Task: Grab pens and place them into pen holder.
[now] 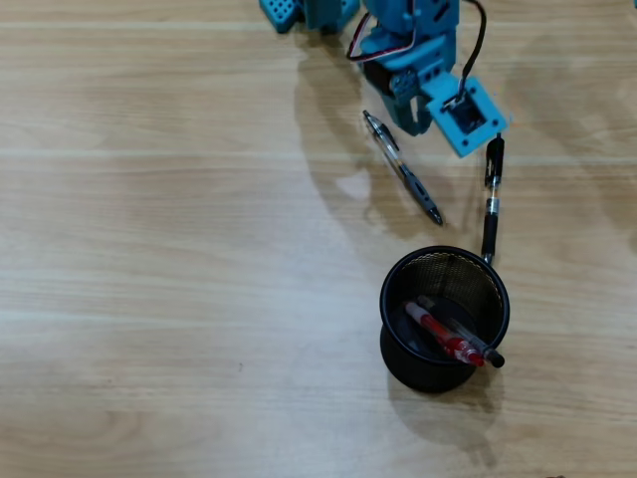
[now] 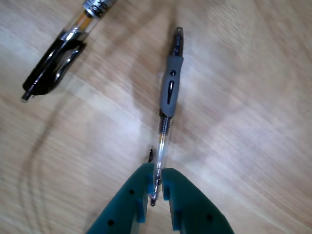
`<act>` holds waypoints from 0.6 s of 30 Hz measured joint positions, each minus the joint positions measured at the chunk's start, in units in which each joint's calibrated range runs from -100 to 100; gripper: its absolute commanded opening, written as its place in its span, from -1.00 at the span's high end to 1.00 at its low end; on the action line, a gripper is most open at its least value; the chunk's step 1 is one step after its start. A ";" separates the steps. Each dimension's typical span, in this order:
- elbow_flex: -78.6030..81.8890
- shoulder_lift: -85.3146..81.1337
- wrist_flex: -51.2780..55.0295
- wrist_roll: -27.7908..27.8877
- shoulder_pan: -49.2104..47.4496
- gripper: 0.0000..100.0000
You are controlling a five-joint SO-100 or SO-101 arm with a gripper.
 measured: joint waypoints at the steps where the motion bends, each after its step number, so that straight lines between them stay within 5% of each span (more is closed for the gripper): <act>1: 0.00 0.76 0.00 0.00 0.45 0.89; 6: 0.00 3.22 0.00 -1.51 0.27 0.63; 18: -0.09 8.65 -0.09 -2.13 0.27 0.63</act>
